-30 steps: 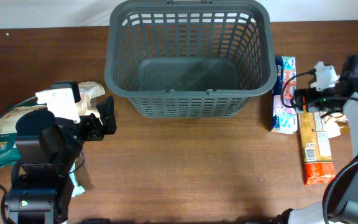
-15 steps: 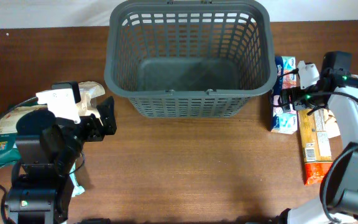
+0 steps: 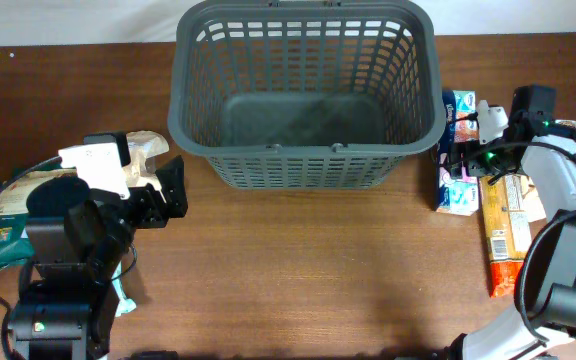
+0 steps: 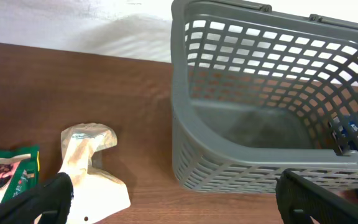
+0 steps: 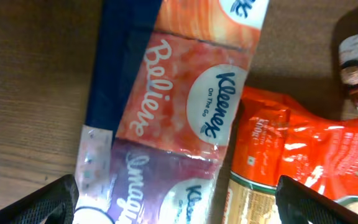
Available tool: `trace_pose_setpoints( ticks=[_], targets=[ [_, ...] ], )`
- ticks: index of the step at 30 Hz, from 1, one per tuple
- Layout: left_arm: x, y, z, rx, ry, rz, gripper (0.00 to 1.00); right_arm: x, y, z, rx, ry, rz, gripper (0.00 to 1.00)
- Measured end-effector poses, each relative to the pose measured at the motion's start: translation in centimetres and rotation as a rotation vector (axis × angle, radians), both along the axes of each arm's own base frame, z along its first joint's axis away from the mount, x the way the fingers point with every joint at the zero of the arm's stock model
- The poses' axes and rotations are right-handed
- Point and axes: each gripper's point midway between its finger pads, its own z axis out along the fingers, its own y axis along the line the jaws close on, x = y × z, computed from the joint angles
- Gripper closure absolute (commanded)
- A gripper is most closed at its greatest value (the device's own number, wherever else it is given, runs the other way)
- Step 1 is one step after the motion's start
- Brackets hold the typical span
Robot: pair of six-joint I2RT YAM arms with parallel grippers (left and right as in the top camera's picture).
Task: Pack container
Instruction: 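Lower the right gripper and grasp the Kleenex tissue pack stack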
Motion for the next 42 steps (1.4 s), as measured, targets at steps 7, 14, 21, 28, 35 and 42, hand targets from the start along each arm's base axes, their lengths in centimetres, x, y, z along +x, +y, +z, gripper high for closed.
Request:
trace_pose_setpoints(
  ticks=[7, 14, 21, 28, 35, 42],
  targets=[
    [0.1, 0.0, -0.1, 0.0, 0.003, 0.0, 0.01, 0.1, 0.0, -0.8, 0.011, 0.012, -0.016, 0.01],
    [0.7, 0.0, -0.9, 0.0, 0.035, 0.0, 0.01, 0.4, 0.8, -1.1, 0.013, 0.013, 0.001, 0.01],
    [0.9, 0.0, -1.2, 0.0, 0.045, 0.0, 0.01, 1.6, 1.8, -1.1, 0.02, -0.02, 0.009, 0.01],
    [0.9, 0.0, -1.2, 0.0, 0.046, 0.0, 0.01, 2.4, 2.3, -0.7, 0.061, -0.057, -0.021, 0.12],
    [0.9, 0.0, -1.2, 0.0, 0.045, 0.0, 0.01, 2.5, 2.4, -0.7, 0.077, -0.056, -0.043, 0.12],
    [0.9, 0.0, -1.2, 0.0, 0.046, 0.0, 0.01, 2.2, 2.5, -2.1, 0.087, -0.021, -0.053, 0.09]
  ],
)
